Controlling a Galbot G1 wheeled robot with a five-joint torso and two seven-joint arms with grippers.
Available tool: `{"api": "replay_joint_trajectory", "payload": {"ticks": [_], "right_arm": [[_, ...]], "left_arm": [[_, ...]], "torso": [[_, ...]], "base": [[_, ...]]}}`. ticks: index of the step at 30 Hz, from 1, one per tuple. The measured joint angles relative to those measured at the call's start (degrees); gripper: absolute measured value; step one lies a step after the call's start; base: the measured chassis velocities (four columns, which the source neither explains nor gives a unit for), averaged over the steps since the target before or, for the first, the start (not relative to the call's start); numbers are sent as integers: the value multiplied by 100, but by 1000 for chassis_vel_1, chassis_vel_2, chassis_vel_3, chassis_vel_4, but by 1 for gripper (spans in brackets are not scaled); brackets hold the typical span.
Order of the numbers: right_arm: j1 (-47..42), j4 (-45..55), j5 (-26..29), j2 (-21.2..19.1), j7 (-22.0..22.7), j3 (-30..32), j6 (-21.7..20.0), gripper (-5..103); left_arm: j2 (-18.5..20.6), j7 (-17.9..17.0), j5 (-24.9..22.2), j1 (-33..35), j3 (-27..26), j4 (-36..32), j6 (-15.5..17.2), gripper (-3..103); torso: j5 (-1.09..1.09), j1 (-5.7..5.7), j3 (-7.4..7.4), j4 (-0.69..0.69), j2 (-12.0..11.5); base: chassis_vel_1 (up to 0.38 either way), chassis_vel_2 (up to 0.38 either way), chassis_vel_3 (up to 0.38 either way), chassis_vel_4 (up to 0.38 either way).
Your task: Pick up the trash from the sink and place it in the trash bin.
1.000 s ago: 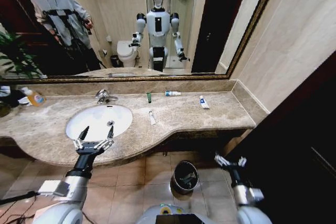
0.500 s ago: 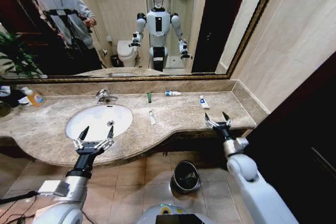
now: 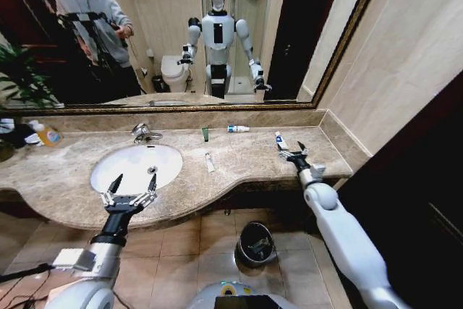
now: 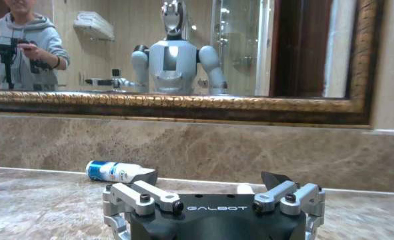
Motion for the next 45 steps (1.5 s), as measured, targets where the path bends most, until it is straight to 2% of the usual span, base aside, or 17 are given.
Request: {"api": "replay_joint_trajectory", "payload": {"ticks": [2,7,12,17,25,38,44,45], "right_arm": [[398,-447,-131,106,18,-197,171,100],[1084,-1202,-309,270,9,-421,270,100],[1472,-1655,-338,346,-99,-568,110,100],[1481,-1734,-379,251,-89,-410,-113,100],[1564,-2123,-419,140,-36,-237,-196,100],[2327,-3218,-542,562,-157,-462,-56,100],[2527,-3482,-550,614,-206,-470,-4,100],[2568,-3553,-549,622,-222,-470,7,103]], "left_arm": [[-1,0,0,-1,0,-1,0,100],[0,1,0,0,0,0,0,100],[0,0,0,0,0,-1,0,100],[0,0,0,0,0,0,0,100],[0,0,0,0,0,0,0,100],[0,0,0,0,0,0,0,100],[0,1,0,0,0,0,0,100],[0,1,0,0,0,0,0,100]], "torso": [[1,0,0,0,0],[1,0,0,0,0],[0,0,0,1,0],[0,0,0,0,0],[2,-1,0,-2,0],[0,0,0,0,0],[0,0,0,0,1],[0,0,0,0,1]], "base": [[0,0,0,0],[0,0,0,0],[0,0,0,0],[0,0,0,0],[0,0,0,0],[0,0,0,0],[0,0,0,0],[0,0,0,0]]}}
